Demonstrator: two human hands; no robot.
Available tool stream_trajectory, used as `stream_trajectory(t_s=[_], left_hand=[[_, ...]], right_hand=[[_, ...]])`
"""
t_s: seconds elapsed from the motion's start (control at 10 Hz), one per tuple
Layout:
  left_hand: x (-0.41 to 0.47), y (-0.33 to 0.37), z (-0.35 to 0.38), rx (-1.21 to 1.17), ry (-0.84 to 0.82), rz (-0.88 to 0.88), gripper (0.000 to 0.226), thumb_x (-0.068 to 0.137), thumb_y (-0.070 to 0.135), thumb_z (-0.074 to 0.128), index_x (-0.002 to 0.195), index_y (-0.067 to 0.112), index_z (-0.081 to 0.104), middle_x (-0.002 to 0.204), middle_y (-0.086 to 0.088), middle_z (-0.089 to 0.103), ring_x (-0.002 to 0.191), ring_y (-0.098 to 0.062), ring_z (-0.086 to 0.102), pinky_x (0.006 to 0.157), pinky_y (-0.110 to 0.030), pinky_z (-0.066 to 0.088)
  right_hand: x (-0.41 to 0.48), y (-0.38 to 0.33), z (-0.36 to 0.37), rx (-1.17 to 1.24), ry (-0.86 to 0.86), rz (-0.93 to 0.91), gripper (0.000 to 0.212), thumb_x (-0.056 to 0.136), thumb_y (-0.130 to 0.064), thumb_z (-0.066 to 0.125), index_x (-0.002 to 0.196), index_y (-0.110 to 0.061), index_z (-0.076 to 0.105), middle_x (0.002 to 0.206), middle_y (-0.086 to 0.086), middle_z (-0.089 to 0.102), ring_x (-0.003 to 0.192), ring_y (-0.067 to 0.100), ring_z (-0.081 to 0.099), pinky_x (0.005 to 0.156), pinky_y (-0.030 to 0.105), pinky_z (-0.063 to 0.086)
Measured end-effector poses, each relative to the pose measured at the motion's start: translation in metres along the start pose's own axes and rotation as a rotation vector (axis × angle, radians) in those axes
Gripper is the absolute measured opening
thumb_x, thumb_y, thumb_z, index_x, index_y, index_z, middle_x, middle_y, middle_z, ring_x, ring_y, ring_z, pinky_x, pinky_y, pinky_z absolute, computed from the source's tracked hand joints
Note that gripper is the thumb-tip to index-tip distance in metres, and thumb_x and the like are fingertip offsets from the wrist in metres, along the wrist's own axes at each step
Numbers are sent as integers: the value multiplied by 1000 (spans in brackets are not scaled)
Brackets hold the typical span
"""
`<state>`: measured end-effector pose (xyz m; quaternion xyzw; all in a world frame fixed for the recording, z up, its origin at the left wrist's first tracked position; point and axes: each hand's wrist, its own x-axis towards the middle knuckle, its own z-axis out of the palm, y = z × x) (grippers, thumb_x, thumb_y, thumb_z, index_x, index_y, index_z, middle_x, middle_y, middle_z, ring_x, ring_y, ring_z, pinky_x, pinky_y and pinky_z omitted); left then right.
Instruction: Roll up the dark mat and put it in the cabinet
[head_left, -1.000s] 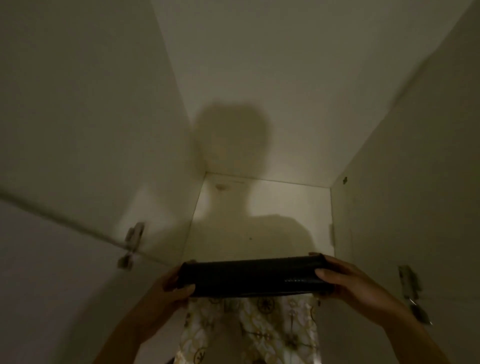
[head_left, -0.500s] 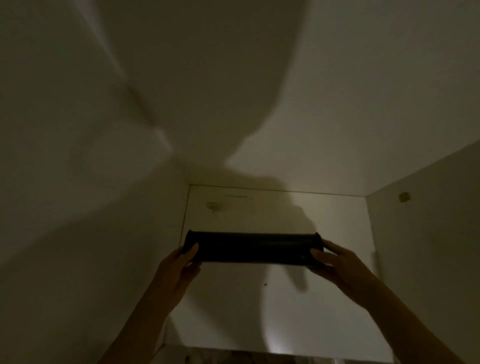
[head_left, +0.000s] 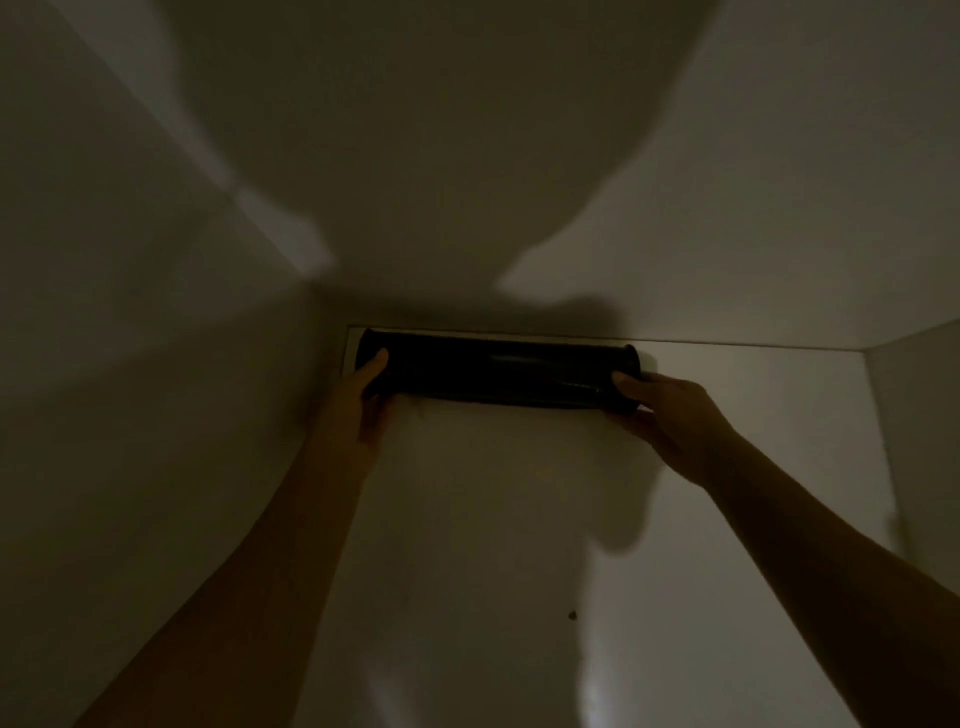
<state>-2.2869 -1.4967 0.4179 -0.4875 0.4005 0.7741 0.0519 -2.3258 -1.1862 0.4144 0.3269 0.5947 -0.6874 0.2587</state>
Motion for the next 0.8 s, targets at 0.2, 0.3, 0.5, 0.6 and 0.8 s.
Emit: stream_trajectory(t_s=[0.2,0.3,0.5,0.6,0.8], left_hand=[[21,-9,6,-107,177,61,37,86,18,72,121,9,64,127,-6,63,112,-20,62,79,-26,54],[26,-8,8,-147,192,76,46,84,18,73,128,9,60,131,-7,62,119,-19,58,99,-32,49],[35,-1,18,-174,211,91,39,86,20,73,120,8,57,122,1,59,96,-11,59,75,-24,52],[34,0,20,-108,256,100,25,84,28,75,100,17,59,98,2,60,73,-9,53,58,-20,46],[12,3,25,180,334,48,68,88,48,65,140,10,45,123,-9,58,107,-25,58,92,-39,50]], right_hand=[[24,2,21,-14,0,-34,41,90,-12,67,128,-1,58,115,14,65,106,26,64,87,31,56],[29,0,28,-20,17,-59,42,88,-11,70,128,-3,58,113,11,67,103,23,65,87,30,56],[28,4,39,-294,208,-176,45,83,-28,77,123,-10,65,106,7,71,101,25,66,96,42,52],[23,5,46,-599,300,-271,49,88,-42,68,129,-15,61,118,11,68,110,31,61,96,39,48],[-4,-6,54,-921,274,-274,66,95,-49,54,143,-5,40,140,19,51,128,37,46,104,42,38]])
